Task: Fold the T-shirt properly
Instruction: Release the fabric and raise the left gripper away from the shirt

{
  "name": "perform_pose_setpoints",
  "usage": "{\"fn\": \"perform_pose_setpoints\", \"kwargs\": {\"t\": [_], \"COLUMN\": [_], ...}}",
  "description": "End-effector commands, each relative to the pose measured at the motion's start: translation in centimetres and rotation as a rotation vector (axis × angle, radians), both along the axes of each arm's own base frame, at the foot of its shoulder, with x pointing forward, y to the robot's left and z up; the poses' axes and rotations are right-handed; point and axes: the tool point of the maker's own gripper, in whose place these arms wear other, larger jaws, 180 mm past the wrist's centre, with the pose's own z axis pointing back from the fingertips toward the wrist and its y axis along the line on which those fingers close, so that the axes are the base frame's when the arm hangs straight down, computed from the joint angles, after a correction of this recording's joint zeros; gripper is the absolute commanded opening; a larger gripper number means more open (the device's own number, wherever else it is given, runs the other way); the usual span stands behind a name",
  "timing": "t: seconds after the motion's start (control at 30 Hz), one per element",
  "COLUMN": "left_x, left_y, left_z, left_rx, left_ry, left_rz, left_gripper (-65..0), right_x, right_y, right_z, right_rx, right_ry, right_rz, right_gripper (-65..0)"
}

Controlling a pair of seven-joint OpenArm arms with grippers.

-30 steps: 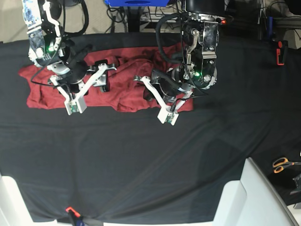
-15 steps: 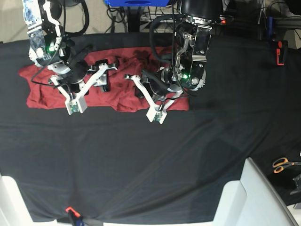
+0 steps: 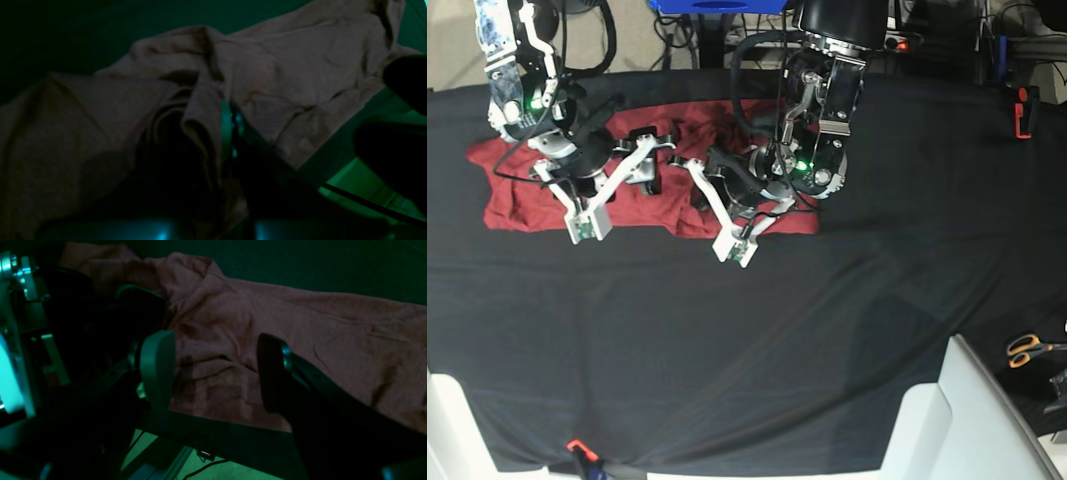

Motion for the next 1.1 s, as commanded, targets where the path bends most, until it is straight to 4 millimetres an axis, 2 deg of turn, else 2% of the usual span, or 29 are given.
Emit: {"fn": "perform_pose_setpoints", "kwargs": {"t": [0.0, 0.23, 0.37, 0.5, 0.57, 0.63, 0.7, 0.83, 0.93, 1.0, 1.07], "left_x": [1.1, 0.9, 0.6, 0.7, 0.8, 0.9, 1.1, 3.0, 4.1, 4.8, 5.4], "left_y": [-0.7, -1.2, -2.8, -4.2, -4.8, -5.4, -6.1, -7.4, -6.2, -4.0, -0.8], "left_z": [1.4, 1.5, 1.9, 2.0, 1.9, 2.2, 2.9, 6.5, 8.3, 8.2, 7.5], "left_rx": [-0.037, -0.04, -0.044, -0.037, -0.032, -0.033, -0.04, -0.168, -0.19, -0.143, -0.078], "left_ry": [-0.043, -0.044, -0.059, -0.065, -0.065, -0.077, -0.096, -0.141, -0.19, -0.198, -0.193], "left_rz": [0.008, -0.009, -0.061, -0.119, -0.144, -0.161, -0.184, -0.173, -0.164, -0.112, -0.043], "left_gripper": [-65.0, -65.0, -45.6, -29.0, -22.7, -18.3, -16.6, -17.6, -17.8, -17.8, -18.3], "right_x": [0.7, 0.6, 0.6, 0.2, 0.1, 0.0, 0.0, 0.1, 0.2, 0.2, 0.2], "right_y": [0.1, 0.1, 0.1, 0.1, 0.1, 0.1, 0.1, 0.1, 0.1, 0.1, 0.2], "right_z": [0.9, 0.9, 0.9, 0.6, 0.5, 0.5, 0.5, 0.6, 0.6, 0.6, 0.6], "right_rx": [0.009, 0.01, 0.01, 0.01, 0.01, 0.01, 0.01, 0.01, 0.01, 0.01, 0.009], "right_ry": [-0.04, -0.038, -0.038, -0.026, -0.025, -0.023, -0.023, -0.026, -0.028, -0.029, -0.029], "right_rz": [0.0, 0.002, 0.002, 0.003, 0.003, 0.003, 0.003, 0.003, 0.003, 0.003, 0.005], "right_gripper": [-28.8, -28.8, -28.8, -28.8, -28.8, -28.8, -28.8, -28.8, -28.8, -28.8, -28.8]}}
